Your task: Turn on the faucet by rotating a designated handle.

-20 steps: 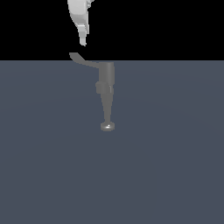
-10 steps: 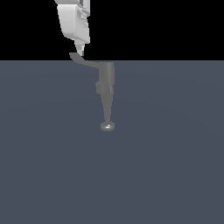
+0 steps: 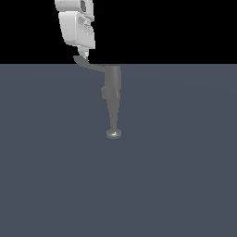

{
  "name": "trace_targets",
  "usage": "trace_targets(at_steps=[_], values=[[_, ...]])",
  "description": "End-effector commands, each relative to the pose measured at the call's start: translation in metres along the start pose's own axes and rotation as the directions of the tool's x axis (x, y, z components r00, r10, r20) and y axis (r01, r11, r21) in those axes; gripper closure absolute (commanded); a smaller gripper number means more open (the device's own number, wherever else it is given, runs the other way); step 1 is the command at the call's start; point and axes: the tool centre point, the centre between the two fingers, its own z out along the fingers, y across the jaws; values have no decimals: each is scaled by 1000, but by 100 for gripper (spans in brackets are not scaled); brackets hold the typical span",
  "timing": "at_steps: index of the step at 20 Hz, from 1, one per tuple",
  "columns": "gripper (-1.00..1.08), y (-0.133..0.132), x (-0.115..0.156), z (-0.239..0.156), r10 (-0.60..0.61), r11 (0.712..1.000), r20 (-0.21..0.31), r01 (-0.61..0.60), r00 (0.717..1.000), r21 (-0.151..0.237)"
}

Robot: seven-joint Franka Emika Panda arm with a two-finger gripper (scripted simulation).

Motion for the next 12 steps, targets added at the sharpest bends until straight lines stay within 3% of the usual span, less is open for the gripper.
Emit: trace_targets(at_steps=[1,12], values=[[108,0,0,0,2,1000,0,-2,1000,1],[108,27,1,0,1,1000,0,-1,1000,0]])
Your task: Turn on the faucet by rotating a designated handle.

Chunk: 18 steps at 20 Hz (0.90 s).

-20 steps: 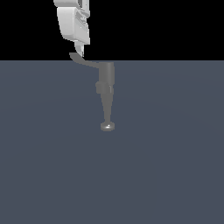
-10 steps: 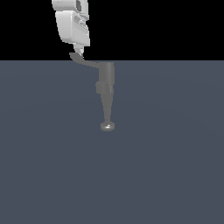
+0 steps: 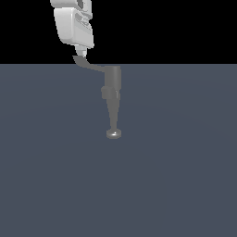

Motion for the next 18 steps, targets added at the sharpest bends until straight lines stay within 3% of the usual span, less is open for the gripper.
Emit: trace_targets(at_steps=[1,18], values=[[108,8,0,1,0,1000,-1,0,1000,-4],[108,58,2,1,1,1000,-1,-1,1000,-3]])
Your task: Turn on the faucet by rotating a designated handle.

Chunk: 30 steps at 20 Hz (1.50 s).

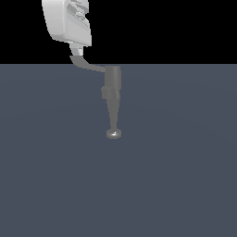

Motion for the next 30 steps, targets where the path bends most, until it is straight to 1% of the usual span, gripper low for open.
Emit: trace_targets(at_steps=[1,3,4,30], values=[[108,12,-3,3,-7,1000,-2,7,1000,-10],[108,15,-3,3,-7,1000,-2,7,1000,-10],[108,9,-2,1,-3,1000,0,3,1000,-2],[108,74,61,2,-7,1000,-2,6,1000,-9]])
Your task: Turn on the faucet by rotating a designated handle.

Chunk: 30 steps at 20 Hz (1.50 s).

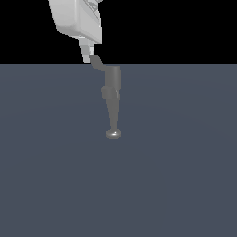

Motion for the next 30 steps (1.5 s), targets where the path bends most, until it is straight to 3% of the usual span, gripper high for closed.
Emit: trace_targets(at_steps=[1,16,17,18,30], values=[[108,0,0,0,1,1000,0,-1,1000,-1],[108,1,96,2,7,1000,-2,-7,1000,-8],[108,1,96,2,7,1000,-2,-7,1000,-8],[108,0,73,0,-27,1000,0,27,1000,-2],[108,-31,111,2,-11,1000,-1,11,1000,-5]])
